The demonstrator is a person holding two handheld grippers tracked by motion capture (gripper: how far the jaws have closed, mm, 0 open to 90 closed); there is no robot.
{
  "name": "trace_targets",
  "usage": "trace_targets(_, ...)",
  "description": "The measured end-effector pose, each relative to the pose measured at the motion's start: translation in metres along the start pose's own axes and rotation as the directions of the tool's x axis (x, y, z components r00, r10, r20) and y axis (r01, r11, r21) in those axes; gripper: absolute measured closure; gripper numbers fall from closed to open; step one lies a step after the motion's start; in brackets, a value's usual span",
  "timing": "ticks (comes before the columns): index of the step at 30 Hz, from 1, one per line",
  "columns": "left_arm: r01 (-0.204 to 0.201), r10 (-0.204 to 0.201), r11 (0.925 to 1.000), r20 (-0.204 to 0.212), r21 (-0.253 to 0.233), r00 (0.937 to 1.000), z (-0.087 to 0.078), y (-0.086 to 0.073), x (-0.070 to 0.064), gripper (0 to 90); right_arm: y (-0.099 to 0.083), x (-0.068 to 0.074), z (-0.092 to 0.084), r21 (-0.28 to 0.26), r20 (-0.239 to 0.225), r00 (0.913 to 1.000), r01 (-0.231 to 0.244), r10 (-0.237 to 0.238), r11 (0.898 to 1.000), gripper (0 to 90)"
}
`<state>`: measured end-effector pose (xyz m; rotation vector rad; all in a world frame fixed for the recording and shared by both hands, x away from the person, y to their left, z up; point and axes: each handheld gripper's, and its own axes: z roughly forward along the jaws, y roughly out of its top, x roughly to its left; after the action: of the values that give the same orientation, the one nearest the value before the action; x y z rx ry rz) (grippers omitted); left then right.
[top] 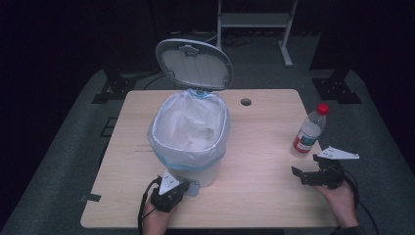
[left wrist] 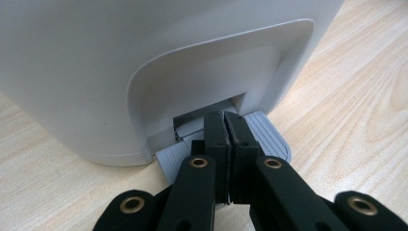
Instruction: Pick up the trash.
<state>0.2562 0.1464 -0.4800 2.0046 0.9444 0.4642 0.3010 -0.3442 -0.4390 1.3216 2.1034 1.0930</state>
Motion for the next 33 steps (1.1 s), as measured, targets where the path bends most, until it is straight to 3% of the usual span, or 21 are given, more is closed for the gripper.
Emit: trace_targets(33,-0.002,0.002,1.0000,-0.002,-0.001,1.0000,0.000,0.000,0.000,89.4,0.027,-0.028,-0.010,-0.067,0.059,0.9972,-0.042,0.046,0.997,0.0)
